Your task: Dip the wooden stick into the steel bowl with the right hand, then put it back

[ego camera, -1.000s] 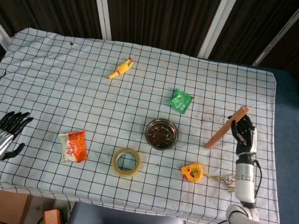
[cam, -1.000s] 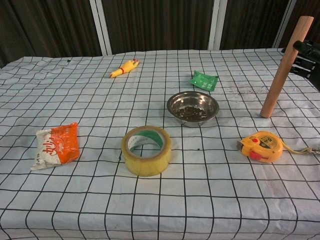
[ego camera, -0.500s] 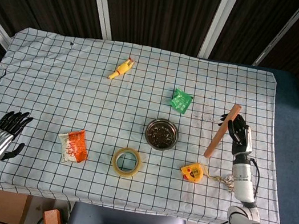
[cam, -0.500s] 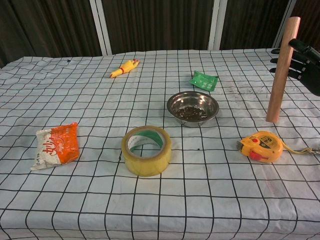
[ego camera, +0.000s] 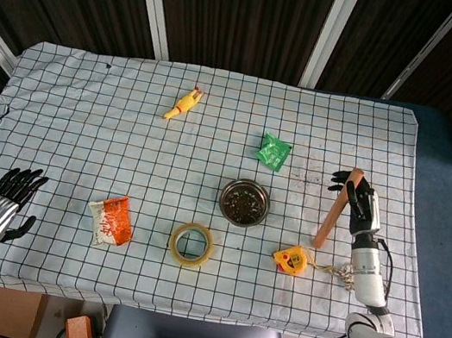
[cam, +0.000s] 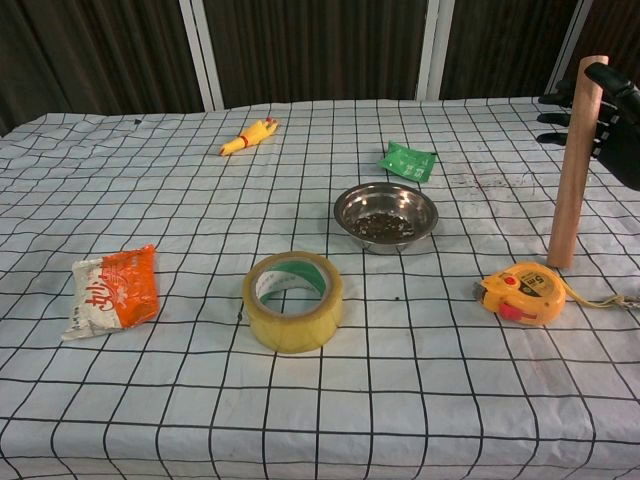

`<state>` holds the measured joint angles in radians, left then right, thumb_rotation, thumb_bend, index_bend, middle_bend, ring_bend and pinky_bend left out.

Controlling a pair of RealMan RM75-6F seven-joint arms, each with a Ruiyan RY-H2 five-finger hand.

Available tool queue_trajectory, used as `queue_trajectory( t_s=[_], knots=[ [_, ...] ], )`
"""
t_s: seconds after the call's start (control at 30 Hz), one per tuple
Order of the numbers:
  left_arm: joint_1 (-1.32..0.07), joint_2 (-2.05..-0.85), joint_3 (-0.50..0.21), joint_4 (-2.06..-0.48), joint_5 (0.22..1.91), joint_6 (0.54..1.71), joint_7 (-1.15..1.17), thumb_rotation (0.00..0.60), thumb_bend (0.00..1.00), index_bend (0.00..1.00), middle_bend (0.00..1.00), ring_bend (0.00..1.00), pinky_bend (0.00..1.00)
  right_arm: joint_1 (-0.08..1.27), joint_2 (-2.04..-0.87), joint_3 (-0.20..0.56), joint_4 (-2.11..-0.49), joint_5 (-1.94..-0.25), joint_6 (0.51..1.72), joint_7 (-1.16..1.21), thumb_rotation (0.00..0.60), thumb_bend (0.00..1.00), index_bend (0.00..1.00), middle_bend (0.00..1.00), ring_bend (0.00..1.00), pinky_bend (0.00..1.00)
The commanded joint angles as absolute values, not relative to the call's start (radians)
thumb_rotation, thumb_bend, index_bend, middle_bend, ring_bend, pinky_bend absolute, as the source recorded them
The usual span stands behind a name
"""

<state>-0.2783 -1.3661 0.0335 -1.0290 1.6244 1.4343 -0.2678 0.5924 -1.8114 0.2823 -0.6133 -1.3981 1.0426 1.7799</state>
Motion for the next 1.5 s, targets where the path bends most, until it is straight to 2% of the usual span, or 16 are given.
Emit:
queue_trajectory(
  t_s=[0.03,0.27,0.37,0.47,0.63,1.0,1.5],
  knots=[
    [-0.278,-1.365,0.033,-1.030,1.625,1.435,-0.267,0.600,0.43,0.00,0.00,0.00,0.05,0.588,-1.803,0.272,-0.629,-1.410,1.057,1.797,0.393,0.30,0.43,0.39,0.34,0.44],
    [-0.278,-1.363,0.033,-1.033,1.624,1.433,-0.268,0.600,0.43,0.00,0.00,0.00,0.05,0.558,-1.770,0.234,-0.689,-1.442,1.101,1.821,0.419,0.30,0.43,0.39,0.34,0.46],
    [-0.277,-1.364,0.033,-1.032,1.625,1.433,-0.268,0.600,0.42,0.00,0.00,0.00,0.05,0.551,-1.755,0.222,-0.714,-1.445,1.097,1.816,0.468,0.30,0.49,0.39,0.38,0.53],
    [-0.277,-1.364,0.033,-1.033,1.626,1.435,-0.267,0.600,0.43,0.00,0.00,0.00,0.05,0.547,-1.745,0.215,-0.732,-1.445,1.091,1.813,0.506,0.30,0.58,0.43,0.47,0.62],
    [-0.274,-1.360,0.031,-1.035,1.624,1.440,-0.265,0.600,0.43,0.00,0.00,0.00,0.05,0.549,-1.740,0.218,-0.747,-1.435,1.081,1.812,0.527,0.31,0.64,0.48,0.53,0.72],
    [-0.273,-1.360,0.029,-1.028,1.623,1.439,-0.269,0.600,0.43,0.00,0.00,0.00,0.05,0.562,-1.698,0.207,-0.821,-1.471,1.114,1.832,0.534,0.31,0.67,0.51,0.56,0.75],
    [-0.267,-1.347,0.027,-1.030,1.622,1.450,-0.270,0.600,0.43,0.00,0.00,0.00,0.05,0.526,-1.620,0.140,-0.983,-1.513,1.160,1.703,0.546,0.31,0.68,0.52,0.58,0.78]
  ],
)
